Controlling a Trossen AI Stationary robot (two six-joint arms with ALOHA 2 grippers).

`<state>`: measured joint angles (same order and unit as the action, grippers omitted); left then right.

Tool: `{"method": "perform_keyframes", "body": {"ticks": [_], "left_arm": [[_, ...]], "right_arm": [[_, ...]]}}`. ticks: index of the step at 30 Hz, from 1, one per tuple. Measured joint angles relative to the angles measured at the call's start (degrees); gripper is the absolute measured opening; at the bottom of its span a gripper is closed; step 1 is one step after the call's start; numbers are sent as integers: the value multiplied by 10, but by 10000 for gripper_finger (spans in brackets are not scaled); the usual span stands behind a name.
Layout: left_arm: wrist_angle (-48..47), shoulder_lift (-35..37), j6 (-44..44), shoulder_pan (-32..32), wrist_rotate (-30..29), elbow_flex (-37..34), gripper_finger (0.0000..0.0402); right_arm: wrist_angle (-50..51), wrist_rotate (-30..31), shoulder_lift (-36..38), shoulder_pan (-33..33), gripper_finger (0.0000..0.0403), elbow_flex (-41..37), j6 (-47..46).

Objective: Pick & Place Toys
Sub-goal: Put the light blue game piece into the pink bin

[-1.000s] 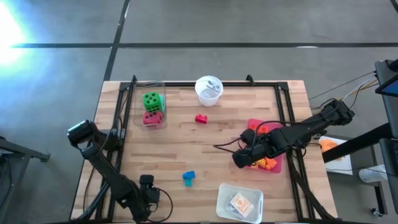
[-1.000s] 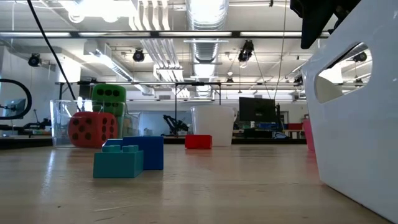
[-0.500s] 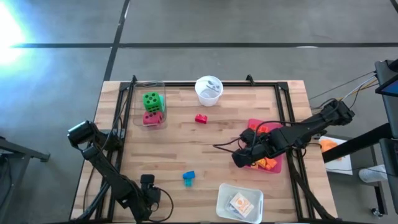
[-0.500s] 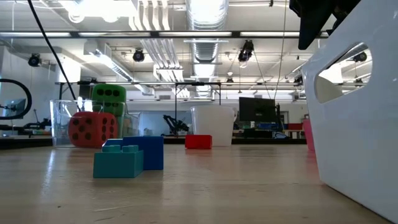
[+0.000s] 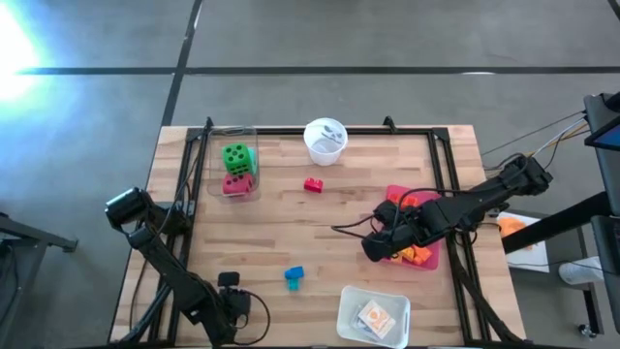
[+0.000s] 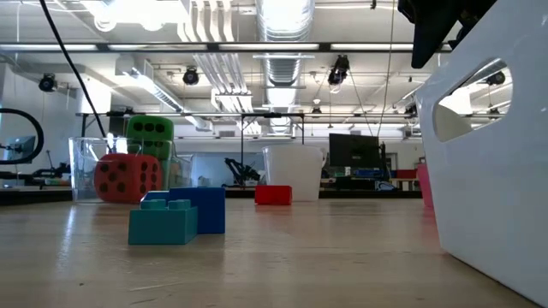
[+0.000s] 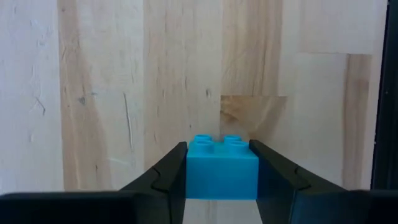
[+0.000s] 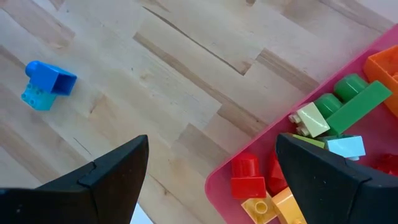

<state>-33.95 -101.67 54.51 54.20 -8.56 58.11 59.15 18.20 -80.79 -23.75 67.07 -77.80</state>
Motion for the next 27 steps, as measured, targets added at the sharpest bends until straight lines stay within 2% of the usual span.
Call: {"method": "perform_keyframes", "body": {"ticks": [7, 12, 16, 22, 27], "left_arm": [[-20, 27, 22, -8, 2, 0, 138], [-52, 83, 37, -23, -8, 0, 138], [-53, 142, 53, -36, -53, 0, 138], [-44, 238, 102, -57, -154, 1, 138], [-17, 308, 145, -88, -201, 1, 138]], "right_arm": [[-8, 0, 0, 0, 344, 0, 15], [-70, 0, 0, 0, 344, 0, 74], [-147, 0, 0, 0, 344, 0, 149], [-260, 0, 0, 0, 344, 1, 272], [-336, 0, 0, 0, 344, 19, 373]]}}
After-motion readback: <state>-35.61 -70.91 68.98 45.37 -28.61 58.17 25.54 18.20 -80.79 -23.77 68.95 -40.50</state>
